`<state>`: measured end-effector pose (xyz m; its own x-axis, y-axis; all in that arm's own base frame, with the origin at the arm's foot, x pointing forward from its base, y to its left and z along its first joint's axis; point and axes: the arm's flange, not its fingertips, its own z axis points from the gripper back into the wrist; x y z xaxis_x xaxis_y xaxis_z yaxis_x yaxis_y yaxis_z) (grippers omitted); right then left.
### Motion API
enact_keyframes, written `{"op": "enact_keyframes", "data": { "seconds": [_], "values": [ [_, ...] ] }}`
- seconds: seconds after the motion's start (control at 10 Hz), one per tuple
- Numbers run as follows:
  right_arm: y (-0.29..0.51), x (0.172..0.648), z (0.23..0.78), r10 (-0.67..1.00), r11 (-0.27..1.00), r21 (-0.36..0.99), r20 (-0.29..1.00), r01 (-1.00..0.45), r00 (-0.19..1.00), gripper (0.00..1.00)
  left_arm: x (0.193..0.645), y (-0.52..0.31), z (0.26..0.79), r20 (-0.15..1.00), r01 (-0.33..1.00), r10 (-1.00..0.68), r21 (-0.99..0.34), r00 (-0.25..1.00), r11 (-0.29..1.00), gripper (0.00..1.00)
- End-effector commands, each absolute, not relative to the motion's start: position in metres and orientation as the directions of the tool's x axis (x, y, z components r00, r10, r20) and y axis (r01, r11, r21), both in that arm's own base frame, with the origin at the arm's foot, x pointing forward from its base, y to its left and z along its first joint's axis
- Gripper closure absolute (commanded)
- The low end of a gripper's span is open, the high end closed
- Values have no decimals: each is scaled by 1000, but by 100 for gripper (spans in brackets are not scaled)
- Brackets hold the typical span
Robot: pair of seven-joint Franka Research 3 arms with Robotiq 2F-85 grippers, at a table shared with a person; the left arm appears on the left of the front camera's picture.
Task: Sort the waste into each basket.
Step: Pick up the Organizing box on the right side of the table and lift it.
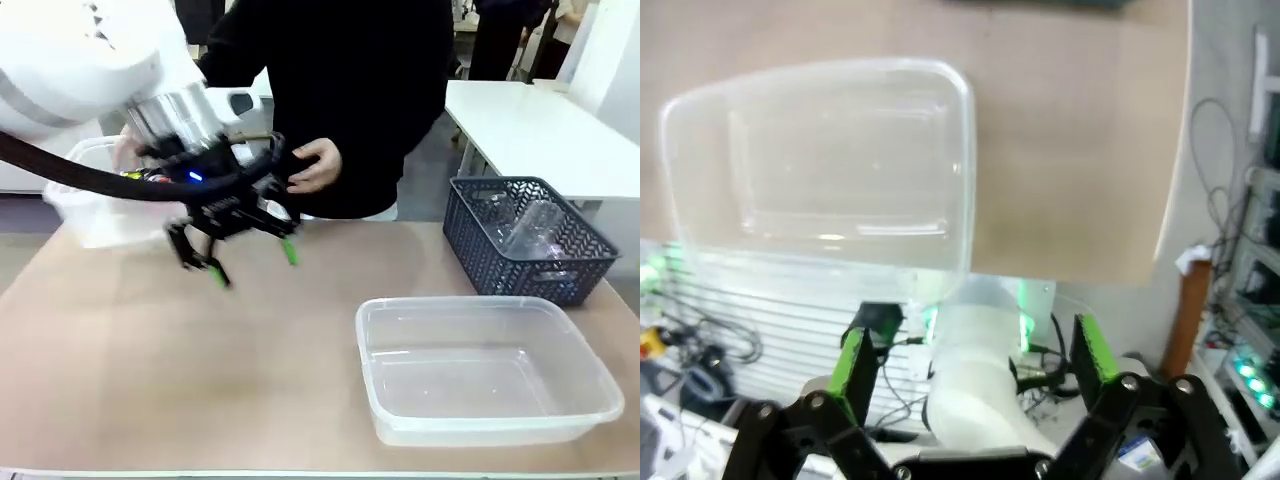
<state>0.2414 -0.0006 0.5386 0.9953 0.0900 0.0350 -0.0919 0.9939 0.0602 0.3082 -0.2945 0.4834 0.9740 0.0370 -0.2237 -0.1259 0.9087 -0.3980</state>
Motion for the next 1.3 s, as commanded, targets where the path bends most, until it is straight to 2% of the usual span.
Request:
{"op": "enact_keyframes", "data": {
  "seconds": [0.0,0.2,0.3,0.4,0.5,0.7,0.8,0.9,1.0,1.2],
  "values": [
    [10,226,489,49,997,60,62,-53,997,0,293,-384,450,-376,-374,210,-444,902,814,0],
    [7,215,442,18,994,103,40,-22,999,0,268,-440,435,-343,-233,88,-408,935,883,0],
    [9,212,421,-29,995,98,61,23,998,0,265,-457,419,-288,-201,102,-341,952,918,0],
    [3,240,505,61,996,58,25,-62,998,0,275,-447,406,-269,-183,137,-157,953,970,0],
    [3,240,505,61,996,58,25,-62,998,0,245,-447,423,-355,-245,100,-392,930,887,0],
    [3,240,505,61,996,58,25,-62,998,0,245,-447,423,-355,-245,100,-392,930,887,0],
    [3,240,505,61,996,58,25,-62,998,0,251,-455,410,-335,-220,105,-326,936,919,0],
    [3,240,505,61,996,58,25,-62,998,0,250,-449,408,-270,-139,64,-268,961,953,0],
    [3,240,505,61,996,58,25,-62,998,0,253,-447,400,-176,-133,101,-184,979,974,0],
    [3,240,505,61,996,58,25,-62,998,0,253,-452,384,-165,0,-13,-79,986,997,0]
  ]
}}
